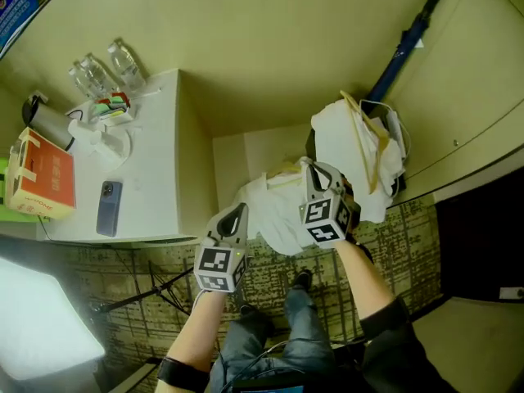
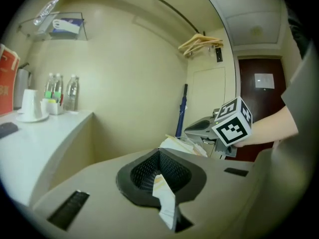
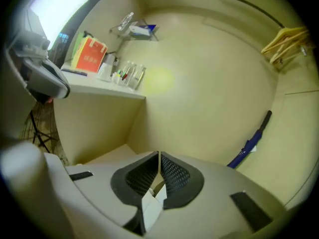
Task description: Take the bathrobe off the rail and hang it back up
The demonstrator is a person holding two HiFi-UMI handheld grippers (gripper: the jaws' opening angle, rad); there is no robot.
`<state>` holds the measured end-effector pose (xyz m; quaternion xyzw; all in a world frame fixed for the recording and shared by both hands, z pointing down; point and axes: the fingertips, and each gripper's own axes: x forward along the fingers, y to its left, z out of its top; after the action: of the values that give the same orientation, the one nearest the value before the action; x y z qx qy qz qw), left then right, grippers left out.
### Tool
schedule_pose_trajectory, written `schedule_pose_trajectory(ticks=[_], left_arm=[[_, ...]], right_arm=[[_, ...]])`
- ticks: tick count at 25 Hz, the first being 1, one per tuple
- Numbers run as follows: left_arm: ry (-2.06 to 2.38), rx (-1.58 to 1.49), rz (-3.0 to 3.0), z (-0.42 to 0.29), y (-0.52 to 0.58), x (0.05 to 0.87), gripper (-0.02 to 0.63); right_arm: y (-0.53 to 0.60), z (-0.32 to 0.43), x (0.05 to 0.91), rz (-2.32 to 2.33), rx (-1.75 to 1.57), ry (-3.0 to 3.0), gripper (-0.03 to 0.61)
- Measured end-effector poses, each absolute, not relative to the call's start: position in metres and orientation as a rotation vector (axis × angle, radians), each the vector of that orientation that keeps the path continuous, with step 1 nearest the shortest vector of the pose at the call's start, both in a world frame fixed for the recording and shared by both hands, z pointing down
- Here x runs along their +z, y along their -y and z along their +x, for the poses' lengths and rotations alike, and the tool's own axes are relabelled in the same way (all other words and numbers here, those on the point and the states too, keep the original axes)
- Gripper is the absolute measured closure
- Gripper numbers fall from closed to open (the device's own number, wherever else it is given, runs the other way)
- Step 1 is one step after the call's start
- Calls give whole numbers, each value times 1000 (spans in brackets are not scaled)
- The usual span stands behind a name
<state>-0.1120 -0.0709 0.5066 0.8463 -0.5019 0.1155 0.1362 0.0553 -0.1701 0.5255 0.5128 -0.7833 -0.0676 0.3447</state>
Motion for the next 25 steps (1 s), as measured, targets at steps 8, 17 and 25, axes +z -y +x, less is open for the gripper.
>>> schedule_pose_trajectory(ticks=[8,17,25], left_arm=[[1495,296,2523,-132,28,399,614],[1532,214,2548,-152,-12,344,614],[1546,147,2532,-156,-39,327,614]], right_arm=[[73,81,425,1474,107,2187,557],[8,114,367,1600,191,2263,555],[-34,114,357,1639,244,2311,555]])
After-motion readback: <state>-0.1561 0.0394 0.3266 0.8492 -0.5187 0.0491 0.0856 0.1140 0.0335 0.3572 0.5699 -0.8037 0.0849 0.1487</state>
